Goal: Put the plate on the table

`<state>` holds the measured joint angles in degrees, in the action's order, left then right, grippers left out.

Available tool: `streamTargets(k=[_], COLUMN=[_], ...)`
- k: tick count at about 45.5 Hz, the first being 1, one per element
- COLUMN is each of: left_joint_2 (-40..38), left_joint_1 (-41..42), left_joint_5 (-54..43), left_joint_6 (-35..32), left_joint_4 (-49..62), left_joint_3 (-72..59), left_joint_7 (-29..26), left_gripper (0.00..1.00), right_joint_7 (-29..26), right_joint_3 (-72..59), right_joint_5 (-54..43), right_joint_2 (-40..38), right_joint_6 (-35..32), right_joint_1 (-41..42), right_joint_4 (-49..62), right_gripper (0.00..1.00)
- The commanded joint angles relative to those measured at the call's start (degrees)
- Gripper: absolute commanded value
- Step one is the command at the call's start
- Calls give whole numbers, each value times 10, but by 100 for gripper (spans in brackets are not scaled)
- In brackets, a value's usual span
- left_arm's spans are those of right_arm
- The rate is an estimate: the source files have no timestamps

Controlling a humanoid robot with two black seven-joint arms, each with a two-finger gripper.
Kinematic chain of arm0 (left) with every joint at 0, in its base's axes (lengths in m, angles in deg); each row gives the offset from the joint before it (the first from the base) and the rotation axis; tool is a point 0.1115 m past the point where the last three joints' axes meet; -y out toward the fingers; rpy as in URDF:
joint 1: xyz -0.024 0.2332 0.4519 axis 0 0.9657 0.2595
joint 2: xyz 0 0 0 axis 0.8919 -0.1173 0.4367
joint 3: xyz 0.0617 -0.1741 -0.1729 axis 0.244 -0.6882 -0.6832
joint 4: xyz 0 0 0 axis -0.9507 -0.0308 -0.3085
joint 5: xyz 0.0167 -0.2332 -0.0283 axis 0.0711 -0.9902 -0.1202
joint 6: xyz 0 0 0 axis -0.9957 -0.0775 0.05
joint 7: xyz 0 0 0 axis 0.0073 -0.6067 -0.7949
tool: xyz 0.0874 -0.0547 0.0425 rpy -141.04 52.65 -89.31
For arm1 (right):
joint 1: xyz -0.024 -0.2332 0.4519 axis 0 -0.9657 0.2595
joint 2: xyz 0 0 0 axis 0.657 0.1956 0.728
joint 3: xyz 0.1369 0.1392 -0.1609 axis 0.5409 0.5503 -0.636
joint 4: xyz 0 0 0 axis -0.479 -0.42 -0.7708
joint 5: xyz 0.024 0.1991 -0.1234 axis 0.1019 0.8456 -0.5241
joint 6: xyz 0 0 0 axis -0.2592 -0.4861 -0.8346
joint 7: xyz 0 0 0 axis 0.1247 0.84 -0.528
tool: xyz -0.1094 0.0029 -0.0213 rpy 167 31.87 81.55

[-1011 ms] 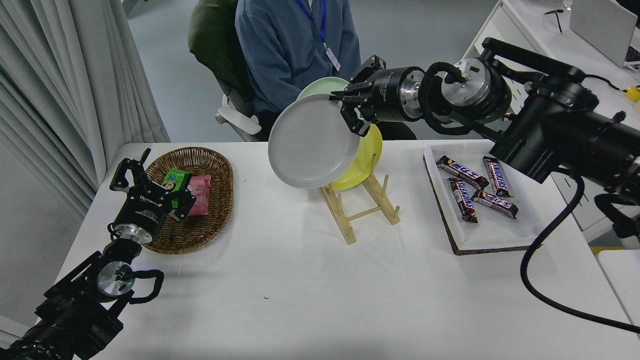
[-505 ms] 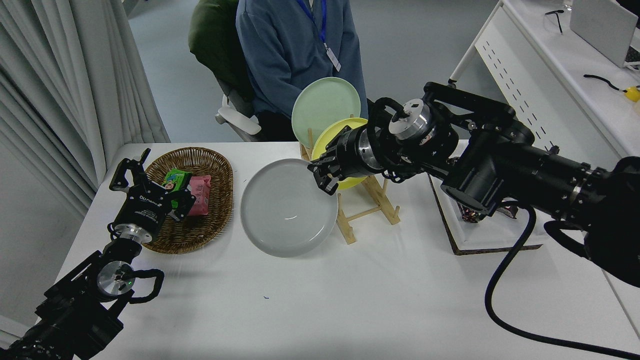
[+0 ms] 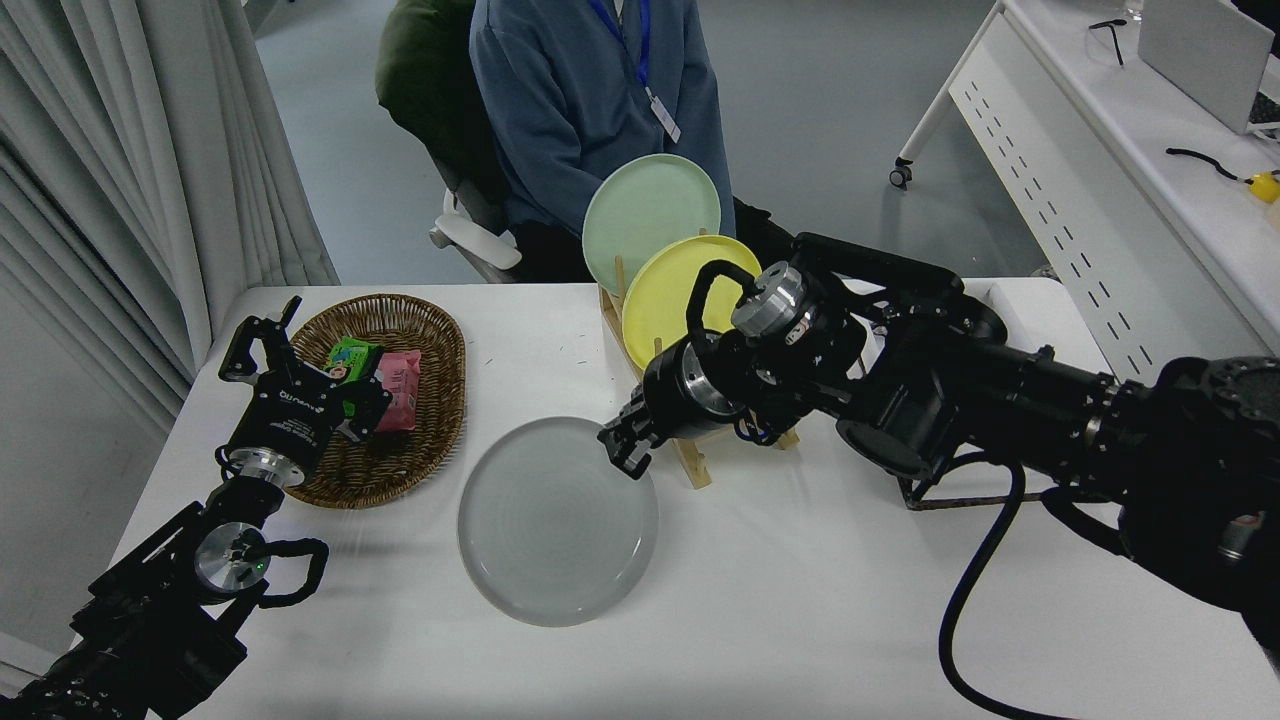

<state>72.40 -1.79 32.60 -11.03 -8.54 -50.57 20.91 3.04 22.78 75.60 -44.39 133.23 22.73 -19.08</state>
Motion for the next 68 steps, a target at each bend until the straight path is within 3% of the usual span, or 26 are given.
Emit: streamTargets(k=[1,44,68], left_joint_2=[0,0,0], left_joint_1=[-1,0,-1], left_joint_5=[0,0,0], left_joint_6=[0,0,0], left_joint_4=[-1,0,0], left_joint_3=[0,0,0], left_joint_7=[0,0,0], left_gripper=[100,100,100], right_joint_7=[-1,-7,-24], right_joint_3=[-15,9,21], right_joint_5=[-2,-13,-7], right_joint_2=[2,2,2], right_joint_6=[4,4,4], right_joint_1=[-30,-71,-82], right_joint_4=[16,103,91], right_gripper=[0,0,0])
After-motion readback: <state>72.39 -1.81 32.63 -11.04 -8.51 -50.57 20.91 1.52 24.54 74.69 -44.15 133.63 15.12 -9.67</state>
